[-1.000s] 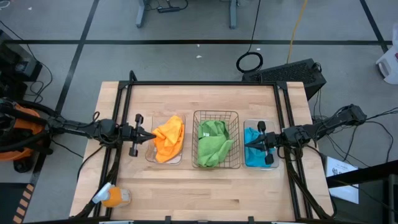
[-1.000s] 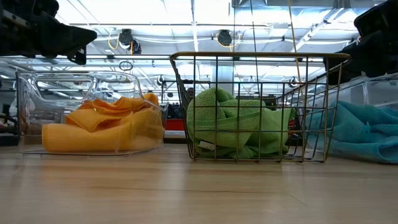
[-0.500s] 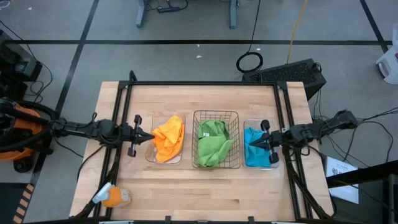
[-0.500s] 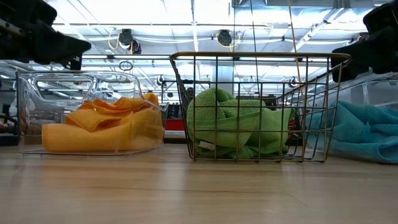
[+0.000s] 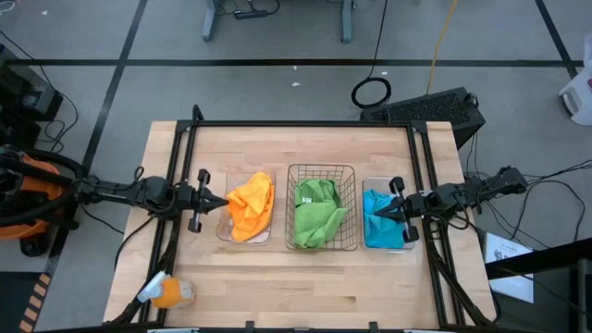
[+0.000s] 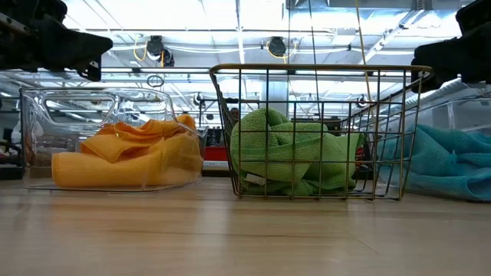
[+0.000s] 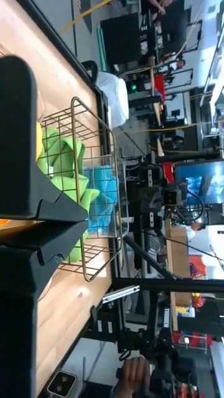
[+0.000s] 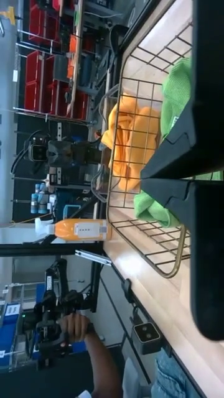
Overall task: Sort microfiber towel by color & place in baskets
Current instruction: Return to Home Position
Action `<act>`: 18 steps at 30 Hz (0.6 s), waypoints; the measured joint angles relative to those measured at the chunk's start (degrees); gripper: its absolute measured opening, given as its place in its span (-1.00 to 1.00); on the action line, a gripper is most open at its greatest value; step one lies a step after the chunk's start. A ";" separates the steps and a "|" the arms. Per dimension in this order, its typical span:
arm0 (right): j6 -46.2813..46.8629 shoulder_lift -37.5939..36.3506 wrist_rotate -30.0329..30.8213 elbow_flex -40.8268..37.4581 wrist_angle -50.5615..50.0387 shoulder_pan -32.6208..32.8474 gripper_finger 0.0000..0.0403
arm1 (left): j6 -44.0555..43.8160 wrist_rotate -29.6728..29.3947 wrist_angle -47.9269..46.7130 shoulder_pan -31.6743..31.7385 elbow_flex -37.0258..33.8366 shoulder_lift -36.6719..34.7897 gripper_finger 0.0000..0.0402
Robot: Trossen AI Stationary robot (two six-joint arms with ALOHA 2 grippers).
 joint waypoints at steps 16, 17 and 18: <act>-0.12 -0.02 -1.81 0.00 -0.35 0.04 -1.00 | 0.57 1.89 2.29 0.00 -1.59 0.02 -0.97; -0.22 -0.02 -1.71 0.00 -0.33 0.04 -1.00 | 0.57 1.55 2.27 0.00 -1.59 0.02 -0.97; -0.45 -0.02 -1.66 0.00 -0.33 0.02 -1.00 | 0.59 1.34 2.33 0.00 -1.59 0.00 -0.97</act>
